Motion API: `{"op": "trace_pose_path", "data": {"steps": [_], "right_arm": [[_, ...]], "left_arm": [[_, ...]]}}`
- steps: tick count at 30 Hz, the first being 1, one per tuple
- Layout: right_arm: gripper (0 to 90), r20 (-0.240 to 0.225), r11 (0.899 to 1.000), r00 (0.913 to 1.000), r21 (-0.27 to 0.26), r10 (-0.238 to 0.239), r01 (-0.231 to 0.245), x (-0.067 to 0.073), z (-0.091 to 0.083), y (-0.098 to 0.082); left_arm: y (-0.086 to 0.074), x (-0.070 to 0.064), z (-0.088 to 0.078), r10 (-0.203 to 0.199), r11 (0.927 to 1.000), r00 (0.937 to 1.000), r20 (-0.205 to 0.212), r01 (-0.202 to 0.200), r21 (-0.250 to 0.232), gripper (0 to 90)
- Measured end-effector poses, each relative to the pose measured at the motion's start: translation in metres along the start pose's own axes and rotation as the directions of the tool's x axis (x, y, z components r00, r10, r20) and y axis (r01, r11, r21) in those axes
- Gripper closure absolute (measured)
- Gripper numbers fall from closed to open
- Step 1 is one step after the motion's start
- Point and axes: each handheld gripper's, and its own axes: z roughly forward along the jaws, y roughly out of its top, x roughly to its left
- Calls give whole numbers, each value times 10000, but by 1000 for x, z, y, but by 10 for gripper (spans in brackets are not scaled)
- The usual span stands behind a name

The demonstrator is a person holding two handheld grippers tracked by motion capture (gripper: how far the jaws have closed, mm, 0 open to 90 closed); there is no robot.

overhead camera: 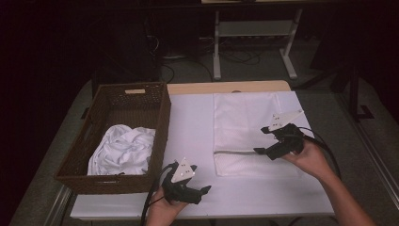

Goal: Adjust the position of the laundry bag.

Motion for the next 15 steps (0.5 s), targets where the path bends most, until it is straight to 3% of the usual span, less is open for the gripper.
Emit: {"op": "trace_pose_path", "data": {"steps": [8, 15], "right_arm": [[196, -215, 9999, 9997, -80, 93, -94, 2, 2, -7], [210, -833, 9990, 9956, 72, -433, 441, 12, 35, 10]], "left_arm": [[0, -2, 4, 15, 9999, 10000, 40, -15, 127, 187], [0, 0, 2, -19, 9999, 10000, -14, 19, 107, 187]]}}
